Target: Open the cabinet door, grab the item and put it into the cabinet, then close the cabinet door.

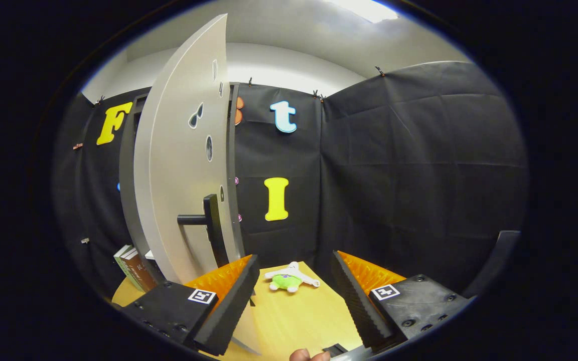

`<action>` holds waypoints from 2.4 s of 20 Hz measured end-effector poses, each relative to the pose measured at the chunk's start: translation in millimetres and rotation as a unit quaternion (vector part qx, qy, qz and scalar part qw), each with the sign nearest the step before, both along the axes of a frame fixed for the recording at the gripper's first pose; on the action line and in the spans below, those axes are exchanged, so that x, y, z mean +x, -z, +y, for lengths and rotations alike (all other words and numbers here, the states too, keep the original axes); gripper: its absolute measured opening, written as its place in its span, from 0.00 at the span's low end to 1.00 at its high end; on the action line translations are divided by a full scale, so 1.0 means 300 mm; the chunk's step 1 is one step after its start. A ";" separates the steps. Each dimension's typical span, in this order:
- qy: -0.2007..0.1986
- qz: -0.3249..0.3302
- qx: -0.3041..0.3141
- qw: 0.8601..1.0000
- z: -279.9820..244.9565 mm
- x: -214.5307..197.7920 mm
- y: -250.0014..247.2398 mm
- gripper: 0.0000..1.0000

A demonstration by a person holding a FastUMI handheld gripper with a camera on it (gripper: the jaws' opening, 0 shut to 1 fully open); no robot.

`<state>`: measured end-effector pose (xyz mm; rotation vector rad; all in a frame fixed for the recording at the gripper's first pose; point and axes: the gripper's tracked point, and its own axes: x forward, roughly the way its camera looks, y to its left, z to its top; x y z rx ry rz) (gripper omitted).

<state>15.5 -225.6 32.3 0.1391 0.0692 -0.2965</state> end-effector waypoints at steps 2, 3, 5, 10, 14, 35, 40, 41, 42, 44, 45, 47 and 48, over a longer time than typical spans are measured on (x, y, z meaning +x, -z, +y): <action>-0.016 -0.006 0.004 1.000 0.061 0.009 -0.003 0.96; -0.029 -0.008 0.007 1.000 0.105 0.016 -0.004 0.96; -0.055 -0.011 0.016 0.998 0.194 0.038 -0.004 0.96; -0.114 -0.017 0.018 0.993 0.412 0.073 -0.010 0.97; -0.163 -0.006 0.023 0.986 0.600 0.158 0.016 0.97; -0.195 0.018 0.018 0.980 0.701 0.157 0.080 0.97; -0.186 0.023 0.006 0.982 0.685 0.152 0.106 0.97; -0.184 0.024 0.005 0.983 0.685 0.153 0.112 0.97; -0.182 0.025 0.004 0.983 0.685 0.153 0.116 0.97; -0.181 0.024 0.003 0.983 0.688 0.160 0.113 0.97; -0.180 0.023 0.002 0.983 0.689 0.167 0.116 0.97; -0.182 0.022 0.002 0.983 0.684 0.167 0.113 0.97; -0.182 0.022 0.002 0.983 0.681 0.165 0.113 0.97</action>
